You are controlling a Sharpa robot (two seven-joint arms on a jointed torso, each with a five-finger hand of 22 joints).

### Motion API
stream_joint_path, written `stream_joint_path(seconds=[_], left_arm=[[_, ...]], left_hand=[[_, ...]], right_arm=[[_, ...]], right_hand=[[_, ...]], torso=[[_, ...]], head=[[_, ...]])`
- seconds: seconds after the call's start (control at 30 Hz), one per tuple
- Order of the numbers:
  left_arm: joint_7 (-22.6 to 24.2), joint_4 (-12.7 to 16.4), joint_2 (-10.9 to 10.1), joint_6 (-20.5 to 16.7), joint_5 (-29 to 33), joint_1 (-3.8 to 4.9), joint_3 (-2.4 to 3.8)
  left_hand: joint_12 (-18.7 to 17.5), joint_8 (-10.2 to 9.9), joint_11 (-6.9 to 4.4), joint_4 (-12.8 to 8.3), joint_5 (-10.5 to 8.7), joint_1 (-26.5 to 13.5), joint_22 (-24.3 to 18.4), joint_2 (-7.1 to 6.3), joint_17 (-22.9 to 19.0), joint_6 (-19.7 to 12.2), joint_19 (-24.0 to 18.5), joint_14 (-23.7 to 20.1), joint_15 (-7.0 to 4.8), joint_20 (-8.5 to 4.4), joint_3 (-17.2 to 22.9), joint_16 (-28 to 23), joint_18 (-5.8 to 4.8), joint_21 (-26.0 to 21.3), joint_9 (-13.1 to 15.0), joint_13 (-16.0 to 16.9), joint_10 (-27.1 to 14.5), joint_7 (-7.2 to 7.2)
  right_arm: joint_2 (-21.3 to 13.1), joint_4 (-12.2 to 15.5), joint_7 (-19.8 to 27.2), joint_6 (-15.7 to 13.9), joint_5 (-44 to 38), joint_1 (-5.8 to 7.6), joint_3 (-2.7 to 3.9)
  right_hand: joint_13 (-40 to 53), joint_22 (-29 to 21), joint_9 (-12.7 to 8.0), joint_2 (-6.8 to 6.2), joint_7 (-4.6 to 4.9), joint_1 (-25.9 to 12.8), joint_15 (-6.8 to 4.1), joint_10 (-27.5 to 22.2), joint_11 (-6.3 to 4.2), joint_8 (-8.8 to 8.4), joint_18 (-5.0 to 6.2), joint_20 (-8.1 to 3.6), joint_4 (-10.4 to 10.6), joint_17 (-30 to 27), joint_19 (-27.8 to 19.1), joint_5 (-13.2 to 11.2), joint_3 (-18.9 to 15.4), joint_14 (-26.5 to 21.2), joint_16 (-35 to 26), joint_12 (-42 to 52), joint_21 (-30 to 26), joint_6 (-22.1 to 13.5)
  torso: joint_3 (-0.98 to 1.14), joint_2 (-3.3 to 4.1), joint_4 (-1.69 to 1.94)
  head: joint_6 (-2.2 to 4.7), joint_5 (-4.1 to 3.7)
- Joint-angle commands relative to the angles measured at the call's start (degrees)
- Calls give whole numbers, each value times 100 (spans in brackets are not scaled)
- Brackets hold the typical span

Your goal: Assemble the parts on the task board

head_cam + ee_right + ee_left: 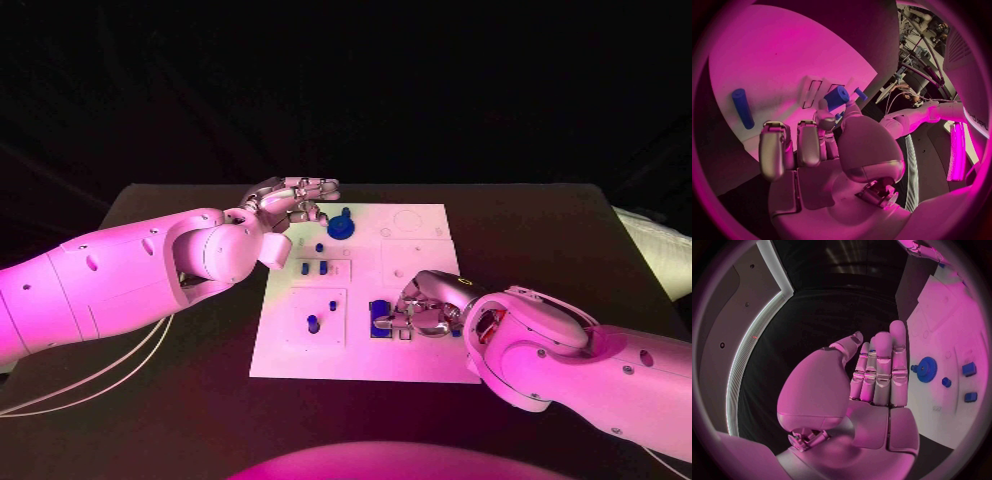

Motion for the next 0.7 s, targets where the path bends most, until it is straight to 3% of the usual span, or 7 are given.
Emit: stream_joint_path(seconds=[0.03, 0.17, 0.5, 0.7], left_arm=[[1, 10, 11, 116, -25, 1, 4], [-7, 1, 22, 125, -27, 1, 4], [-25, -17, 33, 141, -30, 1, 3], [-27, -20, 27, 143, -33, 1, 3]], left_hand=[[26, 24, 7, 0, -4, -55, -7, -4, -9, -32, 5, -57, 2, 42, -44, -12, 63, -28, 0, 8, -41, -10], [26, 24, 7, 0, -4, -55, -7, -4, -9, -32, 5, -57, 2, 42, -44, -12, 63, -28, 0, 8, -41, -10], [26, 24, 7, 0, -4, -55, -7, -4, -9, -32, 5, -57, 2, 42, -44, -12, 63, -28, 0, 8, -41, -10], [32, 27, 7, 5, -4, -60, -11, -4, -28, -36, 5, -65, 3, 43, -56, -21, 63, -33, 0, 9, -48, -10]], right_arm=[[17, -26, 48, 186, -145, -7, -1], [54, -91, -38, 232, -146, -6, -1], [111, -163, -163, 449, -97, 0, -1], [39, -120, -96, 107, -160, -2, -1]], right_hand=[[26, 267, 17, 94, -30, 393, -44, 59, -8, -8, -84, -9, -193, 22, 3, -17, 102, 285, 34, -8, 19, 15], [44, 277, 26, 192, -30, 483, -44, 73, -10, -9, -86, -10, -211, 40, 9, -34, 140, 288, 45, -6, 25, 25], [54, 268, 36, 201, -30, 600, -46, 79, -11, -15, -84, -12, -276, 39, 2, -36, 144, 287, 42, -21, 18, 26], [43, 256, 39, 166, -24, 592, -43, 73, -6, -20, -81, -11, -276, 22, -7, -58, 105, 283, 28, -46, 10, 24]], torso=[[-5, -2, 0], [-5, -4, 6], [-4, 0, 3], [1, 2, 3]], head=[[-2, -10], [-6, -17], [-30, -10], [-33, -2]])
